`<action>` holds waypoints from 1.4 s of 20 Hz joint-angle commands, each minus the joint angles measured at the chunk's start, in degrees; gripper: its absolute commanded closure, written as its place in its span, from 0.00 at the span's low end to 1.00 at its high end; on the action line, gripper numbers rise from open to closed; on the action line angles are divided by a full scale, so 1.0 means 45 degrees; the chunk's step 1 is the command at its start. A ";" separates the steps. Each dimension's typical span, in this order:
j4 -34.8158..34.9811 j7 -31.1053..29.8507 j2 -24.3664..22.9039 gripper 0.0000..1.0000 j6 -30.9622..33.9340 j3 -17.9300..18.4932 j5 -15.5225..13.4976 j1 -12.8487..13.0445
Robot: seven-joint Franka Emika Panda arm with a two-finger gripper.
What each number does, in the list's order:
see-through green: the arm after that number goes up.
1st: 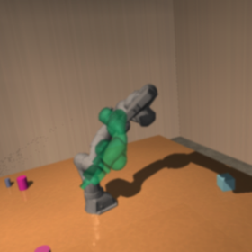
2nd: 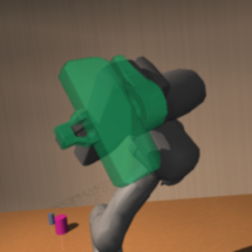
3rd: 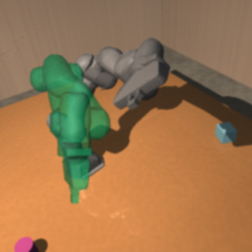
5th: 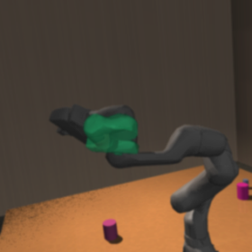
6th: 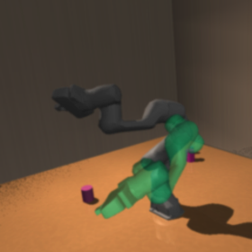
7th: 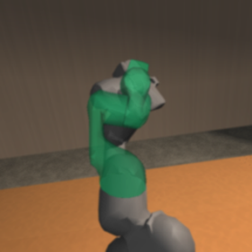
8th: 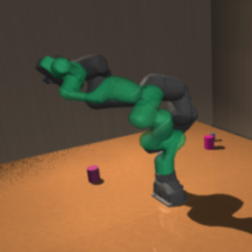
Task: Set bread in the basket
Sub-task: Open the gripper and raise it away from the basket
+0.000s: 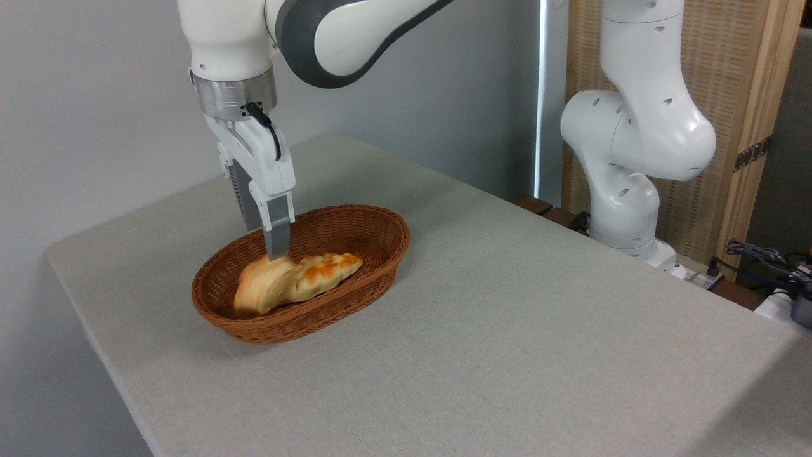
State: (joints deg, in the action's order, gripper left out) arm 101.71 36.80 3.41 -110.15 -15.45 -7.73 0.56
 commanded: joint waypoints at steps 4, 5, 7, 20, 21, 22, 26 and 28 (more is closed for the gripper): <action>0.0171 0.0065 -0.0230 0.00 -0.0228 -0.0082 -0.0020 -0.0144; 0.0113 0.0065 -0.0269 0.00 -0.0228 -0.0063 -0.0001 -0.0164; -0.0082 0.0084 -0.0347 0.00 -0.0228 0.0035 0.0019 -0.0339; -0.1781 0.1643 -0.1031 0.00 0.3772 0.1770 0.1093 -0.0985; -0.1976 0.2034 -0.1031 0.00 0.4104 0.2044 0.1093 -0.0810; -0.2016 0.2386 -0.1050 0.00 0.4185 0.2337 0.1093 -0.0634; -0.2346 0.2487 -0.0973 0.00 0.4399 0.2945 0.1113 -0.0183; -0.2446 0.2487 -0.0953 0.00 0.4537 0.2945 0.1113 -0.0164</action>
State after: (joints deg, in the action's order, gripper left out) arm 92.96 47.35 -1.49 -92.36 -3.46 -3.11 -1.62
